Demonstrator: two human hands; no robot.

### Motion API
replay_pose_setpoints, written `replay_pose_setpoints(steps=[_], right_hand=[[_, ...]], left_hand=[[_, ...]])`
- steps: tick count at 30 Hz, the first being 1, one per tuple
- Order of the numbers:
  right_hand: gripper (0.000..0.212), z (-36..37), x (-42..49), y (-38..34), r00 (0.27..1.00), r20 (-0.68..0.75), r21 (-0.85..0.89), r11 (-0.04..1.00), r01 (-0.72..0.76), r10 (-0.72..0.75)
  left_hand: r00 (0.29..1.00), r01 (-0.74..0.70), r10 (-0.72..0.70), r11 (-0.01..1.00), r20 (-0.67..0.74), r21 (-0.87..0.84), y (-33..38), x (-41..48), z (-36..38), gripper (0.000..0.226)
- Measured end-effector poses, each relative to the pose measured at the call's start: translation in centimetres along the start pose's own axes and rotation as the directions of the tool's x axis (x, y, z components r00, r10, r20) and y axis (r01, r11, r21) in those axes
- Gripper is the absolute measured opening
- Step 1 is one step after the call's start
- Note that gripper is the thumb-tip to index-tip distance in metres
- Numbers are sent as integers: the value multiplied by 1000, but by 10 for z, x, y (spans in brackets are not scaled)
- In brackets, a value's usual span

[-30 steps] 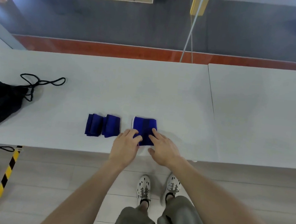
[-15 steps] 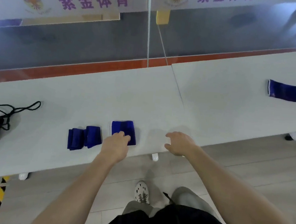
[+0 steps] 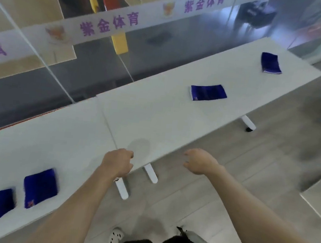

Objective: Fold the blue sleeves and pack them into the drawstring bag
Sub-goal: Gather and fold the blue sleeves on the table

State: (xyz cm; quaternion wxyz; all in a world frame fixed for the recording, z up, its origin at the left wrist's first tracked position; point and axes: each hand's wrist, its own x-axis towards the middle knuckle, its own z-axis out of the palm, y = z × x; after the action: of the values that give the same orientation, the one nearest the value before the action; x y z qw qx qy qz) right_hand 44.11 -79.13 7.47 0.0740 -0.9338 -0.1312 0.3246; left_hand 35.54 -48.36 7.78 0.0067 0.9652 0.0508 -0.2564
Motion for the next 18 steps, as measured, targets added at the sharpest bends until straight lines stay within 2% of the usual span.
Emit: replay_pose_setpoints(steps=[5,10,18], right_hand=[[46,-39,-5,105,998,-48,56,998,-42,45],[45,-72,14,173,994,-73,133,988,-76,86],[43,-133,98,273,989,-92,170,981,-97,114]], left_hand=[[998,-65,65,998,3,-1,102,40,-32,44],[993,-119,119,993,8,24,177,96,-66,44],[982,-187,187,982,10,0,284,248,-104,47]])
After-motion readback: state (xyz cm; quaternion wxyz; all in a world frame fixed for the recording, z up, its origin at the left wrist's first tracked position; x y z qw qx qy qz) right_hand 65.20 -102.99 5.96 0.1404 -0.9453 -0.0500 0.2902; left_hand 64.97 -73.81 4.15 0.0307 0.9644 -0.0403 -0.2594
